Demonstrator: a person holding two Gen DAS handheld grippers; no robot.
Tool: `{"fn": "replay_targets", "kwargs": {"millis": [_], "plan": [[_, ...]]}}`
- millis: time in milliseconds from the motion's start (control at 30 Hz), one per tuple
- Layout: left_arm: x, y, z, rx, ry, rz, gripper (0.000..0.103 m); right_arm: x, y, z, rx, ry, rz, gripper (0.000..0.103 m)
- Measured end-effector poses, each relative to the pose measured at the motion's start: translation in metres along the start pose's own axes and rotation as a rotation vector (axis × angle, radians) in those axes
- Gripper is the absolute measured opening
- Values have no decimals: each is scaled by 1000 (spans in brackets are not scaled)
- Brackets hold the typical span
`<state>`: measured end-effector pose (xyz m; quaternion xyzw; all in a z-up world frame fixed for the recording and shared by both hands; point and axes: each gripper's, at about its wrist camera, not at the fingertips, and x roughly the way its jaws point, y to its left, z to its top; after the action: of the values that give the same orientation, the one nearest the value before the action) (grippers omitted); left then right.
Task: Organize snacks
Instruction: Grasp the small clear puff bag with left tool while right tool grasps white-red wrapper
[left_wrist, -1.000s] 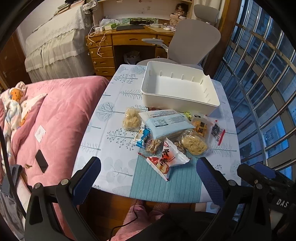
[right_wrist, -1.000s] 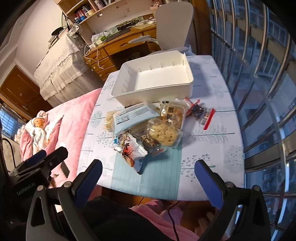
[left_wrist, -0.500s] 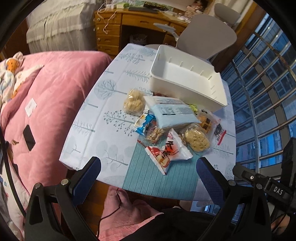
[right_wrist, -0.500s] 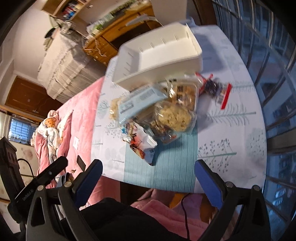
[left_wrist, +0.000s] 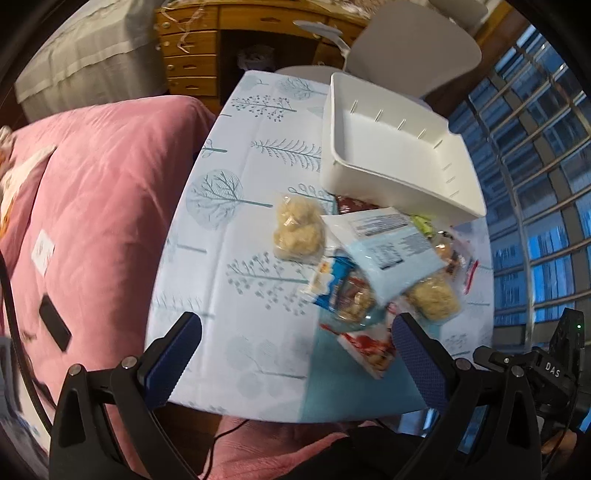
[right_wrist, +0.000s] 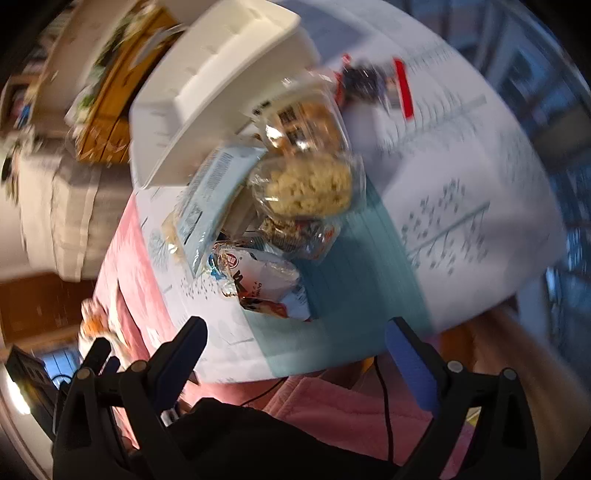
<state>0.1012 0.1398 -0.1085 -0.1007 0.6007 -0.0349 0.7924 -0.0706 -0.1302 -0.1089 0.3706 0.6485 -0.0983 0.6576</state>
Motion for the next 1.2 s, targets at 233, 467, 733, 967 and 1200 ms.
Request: {"fn": "replay_targets", "kwargs": {"millis": [233,467,733,967,1200], "plan": [[38,26,32,96,53,-20,102,29,11,-21,174,-31,-9,98],[74,35,59,122,73,-55,102,51,19,-31,241,-51,-28,98],[120,33,83,128,114,-38,101,70,17,-24,265,-50,-72,96],[163,24,92,147,208,-14,98,97,16,-18,277,39,-132,88],[190,11,94,202,272,-12,95,109,18,-2,265,68,-178,78]]}}
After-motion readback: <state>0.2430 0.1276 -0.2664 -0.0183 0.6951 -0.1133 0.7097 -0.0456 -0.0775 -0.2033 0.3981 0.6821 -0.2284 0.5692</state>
